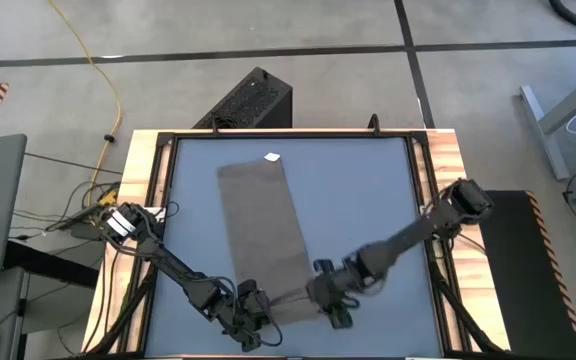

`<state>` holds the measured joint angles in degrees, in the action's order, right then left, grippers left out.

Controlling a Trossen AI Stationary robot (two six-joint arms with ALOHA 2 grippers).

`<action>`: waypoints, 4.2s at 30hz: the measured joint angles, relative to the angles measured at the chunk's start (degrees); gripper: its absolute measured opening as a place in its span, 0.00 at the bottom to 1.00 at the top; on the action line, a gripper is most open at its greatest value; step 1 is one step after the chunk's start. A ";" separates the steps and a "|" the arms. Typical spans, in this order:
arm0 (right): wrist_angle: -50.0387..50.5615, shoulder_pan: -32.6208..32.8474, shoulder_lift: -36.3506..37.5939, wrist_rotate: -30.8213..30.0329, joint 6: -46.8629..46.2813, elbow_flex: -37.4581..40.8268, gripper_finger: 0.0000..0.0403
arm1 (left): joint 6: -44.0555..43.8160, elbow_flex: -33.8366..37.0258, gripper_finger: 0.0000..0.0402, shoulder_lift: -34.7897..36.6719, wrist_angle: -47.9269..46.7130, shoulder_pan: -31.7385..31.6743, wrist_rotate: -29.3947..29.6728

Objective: Roll towel
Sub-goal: Roll the grey towel

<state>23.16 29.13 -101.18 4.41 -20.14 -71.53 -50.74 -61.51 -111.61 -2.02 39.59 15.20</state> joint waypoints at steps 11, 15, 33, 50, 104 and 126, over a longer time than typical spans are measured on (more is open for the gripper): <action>-0.10 11.18 -5.22 -25.83 9.52 -0.09 0.50 | -0.09 0.02 0.15 0.00 0.53 -0.16 -0.55; -0.57 11.27 -7.02 -25.53 8.37 -0.07 0.50 | -0.09 0.02 0.15 0.00 0.72 -0.35 -1.28; -4.20 7.84 -13.71 -23.90 8.00 -0.24 0.19 | -0.04 0.04 0.15 -0.05 5.67 1.96 -3.46; -5.98 -2.16 -13.71 18.19 2.42 -2.19 0.10 | 6.94 0.12 0.15 4.28 5.99 2.86 3.31; -0.74 -13.53 -18.12 25.92 -20.13 -2.21 0.11 | 6.39 -0.03 0.18 7.76 4.78 9.07 9.09; -2.41 -13.45 -18.13 25.54 -21.16 -2.19 0.11 | 1.69 -0.05 0.44 3.55 5.02 6.67 5.81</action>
<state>20.75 15.68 -119.31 29.95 -41.30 -73.71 -49.05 -61.56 -108.07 3.00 46.27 21.00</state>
